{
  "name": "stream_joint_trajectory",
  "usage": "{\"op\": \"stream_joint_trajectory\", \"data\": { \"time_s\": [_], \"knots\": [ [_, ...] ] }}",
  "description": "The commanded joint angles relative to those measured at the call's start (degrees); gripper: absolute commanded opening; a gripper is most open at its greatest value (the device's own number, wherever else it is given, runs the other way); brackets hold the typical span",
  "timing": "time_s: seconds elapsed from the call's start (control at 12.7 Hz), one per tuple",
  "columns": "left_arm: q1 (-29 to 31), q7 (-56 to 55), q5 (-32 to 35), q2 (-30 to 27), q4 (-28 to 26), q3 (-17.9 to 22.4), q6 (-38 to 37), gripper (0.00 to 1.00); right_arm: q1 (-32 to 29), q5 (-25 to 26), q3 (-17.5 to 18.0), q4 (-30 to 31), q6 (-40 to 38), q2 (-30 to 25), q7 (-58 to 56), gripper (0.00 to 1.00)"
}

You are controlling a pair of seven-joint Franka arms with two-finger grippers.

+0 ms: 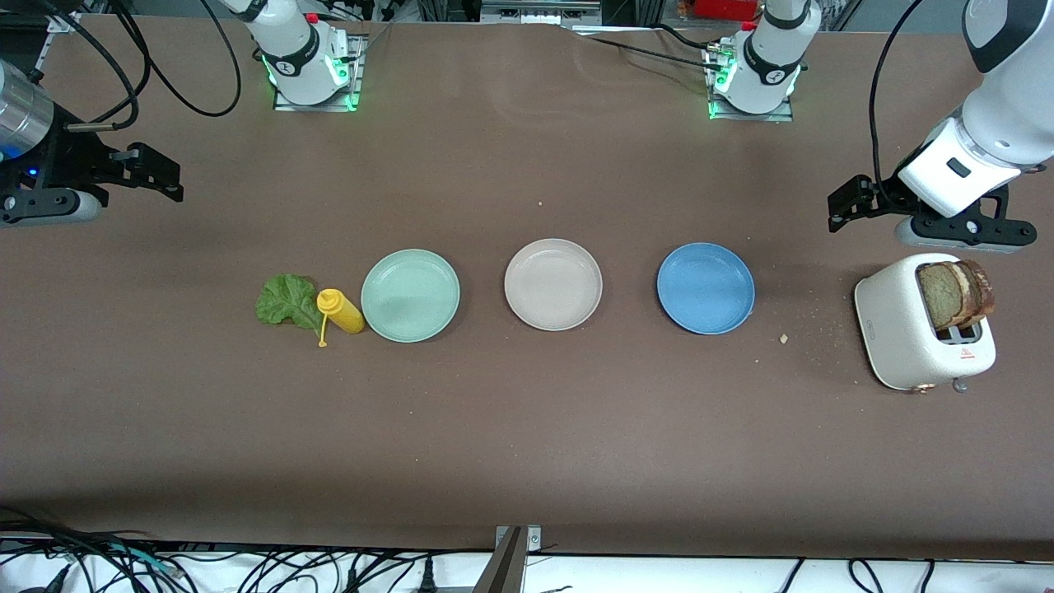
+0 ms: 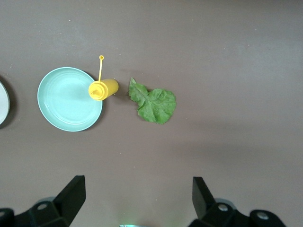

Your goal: Make sandwich in beige plate with both arms

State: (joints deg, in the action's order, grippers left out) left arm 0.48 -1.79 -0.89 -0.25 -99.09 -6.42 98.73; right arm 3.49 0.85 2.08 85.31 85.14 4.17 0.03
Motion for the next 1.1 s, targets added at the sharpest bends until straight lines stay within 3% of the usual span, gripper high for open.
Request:
{"op": "stream_joint_trajectory", "data": {
  "time_s": [0.0, 1.02],
  "knots": [
    [0.2, 1.1, 0.9, 0.4, 1.1, -0.1, -0.8, 1.0, -0.1, -0.6, -0.1, -0.4, -0.1, -0.2, -0.2, 1.0],
    [0.1, 1.0, 1.0, 0.4, 1.1, -0.1, -0.8, 1.0, -0.1, -0.3, 0.0, -0.4, 0.7, -0.2, -0.2, 1.0]
  ]
}}
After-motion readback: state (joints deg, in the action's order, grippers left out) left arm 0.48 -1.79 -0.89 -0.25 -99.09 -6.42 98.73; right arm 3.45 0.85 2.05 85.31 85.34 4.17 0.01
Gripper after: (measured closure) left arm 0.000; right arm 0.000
